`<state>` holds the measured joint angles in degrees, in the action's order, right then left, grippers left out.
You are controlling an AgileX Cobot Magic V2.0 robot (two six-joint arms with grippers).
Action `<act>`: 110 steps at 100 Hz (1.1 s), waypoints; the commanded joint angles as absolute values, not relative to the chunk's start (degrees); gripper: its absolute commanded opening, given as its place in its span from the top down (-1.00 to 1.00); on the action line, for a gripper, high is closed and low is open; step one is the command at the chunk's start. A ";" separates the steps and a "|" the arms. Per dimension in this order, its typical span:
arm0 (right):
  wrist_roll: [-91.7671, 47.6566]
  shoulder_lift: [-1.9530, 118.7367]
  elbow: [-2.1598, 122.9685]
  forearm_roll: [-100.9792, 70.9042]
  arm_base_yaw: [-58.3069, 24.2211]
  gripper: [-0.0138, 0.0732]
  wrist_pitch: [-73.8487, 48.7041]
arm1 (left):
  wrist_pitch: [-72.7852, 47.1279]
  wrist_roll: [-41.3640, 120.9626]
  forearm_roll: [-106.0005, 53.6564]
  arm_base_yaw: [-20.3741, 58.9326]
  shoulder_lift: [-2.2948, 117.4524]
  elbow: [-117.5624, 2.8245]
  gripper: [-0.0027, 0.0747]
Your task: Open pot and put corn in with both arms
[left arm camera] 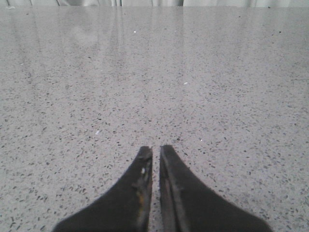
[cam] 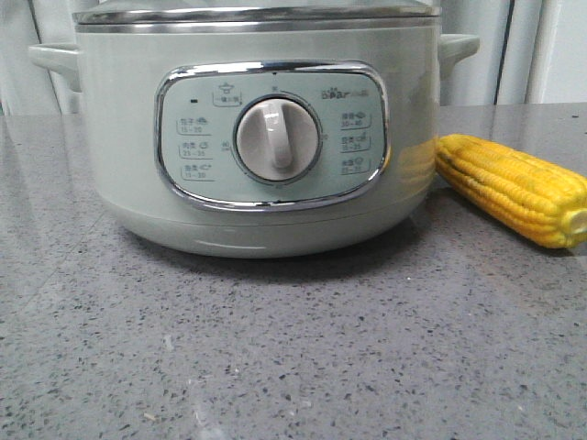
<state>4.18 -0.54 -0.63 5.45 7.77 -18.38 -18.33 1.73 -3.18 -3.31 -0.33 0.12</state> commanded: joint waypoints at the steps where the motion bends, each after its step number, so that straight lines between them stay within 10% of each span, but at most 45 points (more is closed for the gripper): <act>1: 3.74 -1.90 -1.63 6.31 8.07 0.83 -16.90 | -14.97 1.32 -3.51 -3.03 -2.01 1.40 0.98; 110: 3.74 -1.90 -1.63 17.31 8.07 0.83 -16.90 | -9.53 1.32 -3.51 -3.03 -2.01 1.40 0.98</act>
<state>4.18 -0.54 -0.63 12.54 7.77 -18.47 -15.48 1.73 -3.18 -3.31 -0.33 0.12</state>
